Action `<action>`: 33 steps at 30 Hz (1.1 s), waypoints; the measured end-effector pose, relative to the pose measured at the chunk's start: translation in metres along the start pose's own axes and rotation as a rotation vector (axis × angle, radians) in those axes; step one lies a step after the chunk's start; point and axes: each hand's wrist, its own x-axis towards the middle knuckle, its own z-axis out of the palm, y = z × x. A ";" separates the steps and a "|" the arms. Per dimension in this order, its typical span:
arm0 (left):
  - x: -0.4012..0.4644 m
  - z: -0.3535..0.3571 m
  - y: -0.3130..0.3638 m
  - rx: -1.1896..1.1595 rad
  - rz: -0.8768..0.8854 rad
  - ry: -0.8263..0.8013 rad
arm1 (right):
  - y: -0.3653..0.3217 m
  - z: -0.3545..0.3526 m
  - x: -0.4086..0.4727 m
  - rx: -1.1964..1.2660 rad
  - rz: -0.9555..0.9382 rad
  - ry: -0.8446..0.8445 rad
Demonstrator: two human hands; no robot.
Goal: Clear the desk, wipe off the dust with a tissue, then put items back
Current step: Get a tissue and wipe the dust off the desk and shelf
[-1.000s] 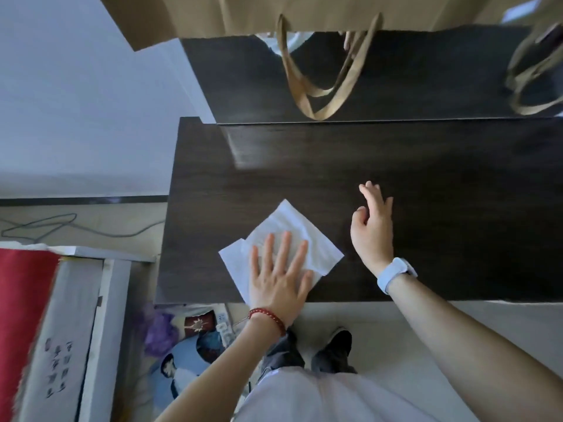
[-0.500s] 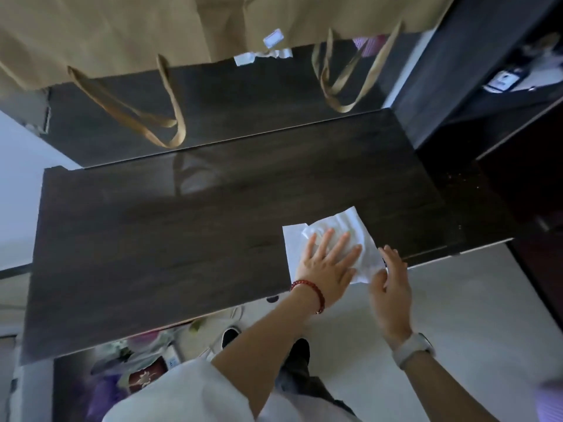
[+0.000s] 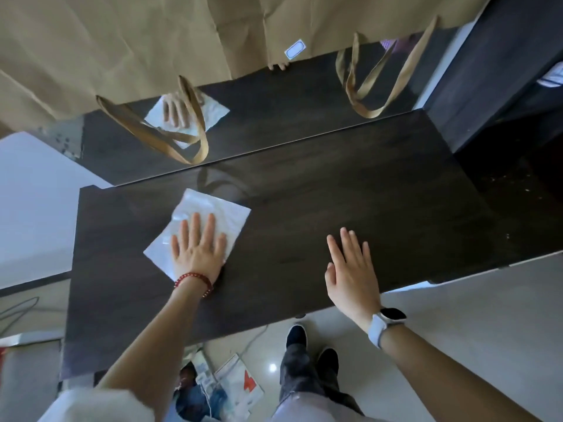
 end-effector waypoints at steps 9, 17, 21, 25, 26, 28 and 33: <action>0.010 0.006 0.054 -0.003 0.116 0.002 | 0.011 -0.006 -0.001 0.191 0.107 0.170; -0.072 0.062 0.165 0.212 0.993 -0.070 | 0.053 -0.038 -0.025 0.406 0.499 0.242; -0.077 0.071 0.194 0.244 1.154 -0.073 | 0.069 -0.046 -0.043 0.438 0.518 0.248; -0.088 0.057 0.231 -0.397 0.873 -0.274 | 0.089 -0.063 -0.059 0.517 0.548 0.199; -0.092 0.049 0.243 -0.613 0.686 -0.448 | 0.095 -0.068 -0.062 0.557 0.559 0.198; -0.100 0.036 0.270 -0.931 0.458 -0.596 | 0.109 -0.080 -0.067 0.709 0.570 0.211; -0.130 0.022 0.337 -1.051 0.360 -0.751 | 0.163 -0.126 -0.069 1.017 0.590 0.145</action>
